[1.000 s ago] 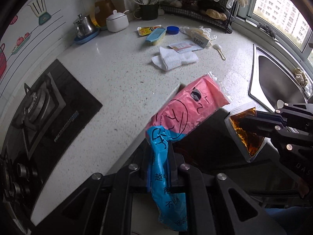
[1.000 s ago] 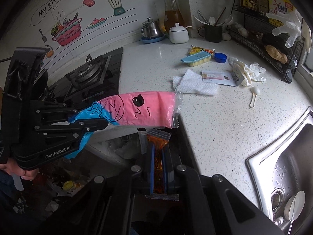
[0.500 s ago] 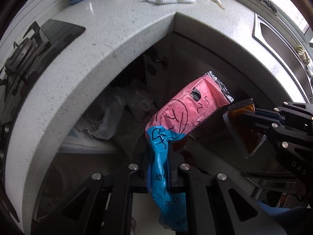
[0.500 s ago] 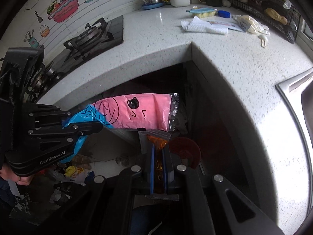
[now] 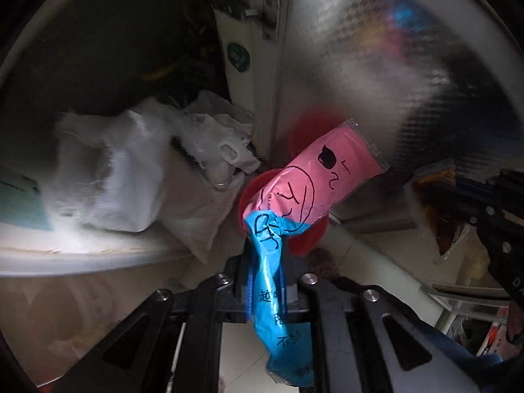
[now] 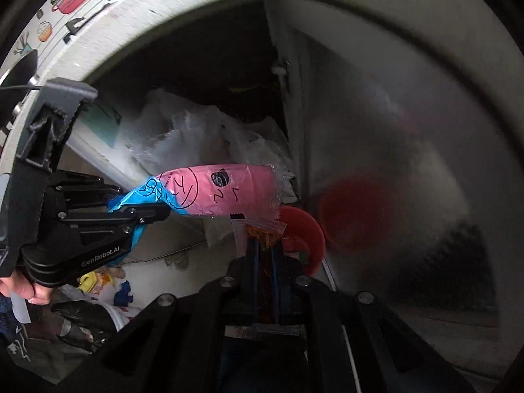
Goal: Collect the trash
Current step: 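Carry the sauce packet and blue-pink bag down toward the red bin, then open the left tool dropping the bag while the right tool drops the packet into the bin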
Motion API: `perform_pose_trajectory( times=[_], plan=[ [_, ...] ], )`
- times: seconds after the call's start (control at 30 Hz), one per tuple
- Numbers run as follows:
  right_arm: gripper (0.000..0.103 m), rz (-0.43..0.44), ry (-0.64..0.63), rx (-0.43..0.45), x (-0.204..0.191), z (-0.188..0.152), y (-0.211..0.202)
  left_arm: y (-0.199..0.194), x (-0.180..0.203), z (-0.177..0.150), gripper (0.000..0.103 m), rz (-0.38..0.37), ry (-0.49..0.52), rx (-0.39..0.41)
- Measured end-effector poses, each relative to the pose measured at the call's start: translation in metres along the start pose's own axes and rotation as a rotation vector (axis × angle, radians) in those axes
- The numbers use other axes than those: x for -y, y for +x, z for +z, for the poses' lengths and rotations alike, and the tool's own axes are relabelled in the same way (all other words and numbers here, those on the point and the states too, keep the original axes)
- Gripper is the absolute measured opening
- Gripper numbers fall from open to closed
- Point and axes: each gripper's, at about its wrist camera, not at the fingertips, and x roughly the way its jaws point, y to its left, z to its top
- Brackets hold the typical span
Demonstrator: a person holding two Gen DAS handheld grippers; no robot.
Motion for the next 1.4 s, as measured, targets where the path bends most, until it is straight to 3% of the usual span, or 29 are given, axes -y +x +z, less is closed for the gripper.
perform_pose_trajectory(
  times=[0.13, 0.2, 0.23, 0.4, 0.6, 0.87, 1.0, 1.07, 1.4],
  plan=[
    [0.006, -0.034, -0.017, 0.003, 0.006, -0.011, 0.029, 0.040, 0.004, 0.007, 0.014, -0.008, -0.015, 0.002],
    [0.006, -0.044, -0.032, 0.002, 0.006, -0.015, 0.043, 0.057, 0.004, 0.011, 0.028, -0.042, -0.029, 0.020],
    [0.006, -0.044, -0.043, 0.008, 0.006, -0.015, 0.048, 0.065, 0.006, 0.012, 0.041, -0.031, -0.021, 0.023],
    [0.006, -0.043, -0.025, 0.003, 0.017, -0.019, 0.066, 0.091, 0.012, 0.013, 0.046, 0.003, 0.012, 0.008],
    [0.006, -0.029, -0.018, -0.016, 0.018, -0.017, 0.057, 0.081, 0.014, 0.009, 0.048, -0.011, 0.032, -0.012],
    [0.006, 0.021, -0.070, -0.031, 0.007, -0.012, 0.051, 0.048, -0.003, -0.006, 0.051, -0.007, -0.066, 0.034],
    [0.006, 0.038, -0.105, -0.046, -0.001, -0.010, 0.061, 0.043, -0.018, -0.013, 0.063, 0.014, -0.106, 0.036],
    [0.006, 0.059, -0.123, -0.071, -0.006, -0.008, 0.072, 0.045, -0.025, -0.018, 0.082, 0.035, -0.115, 0.039],
    [0.006, 0.048, -0.214, -0.083, -0.021, 0.001, 0.108, 0.062, -0.058, -0.037, 0.089, 0.073, -0.186, 0.032]
  ],
)
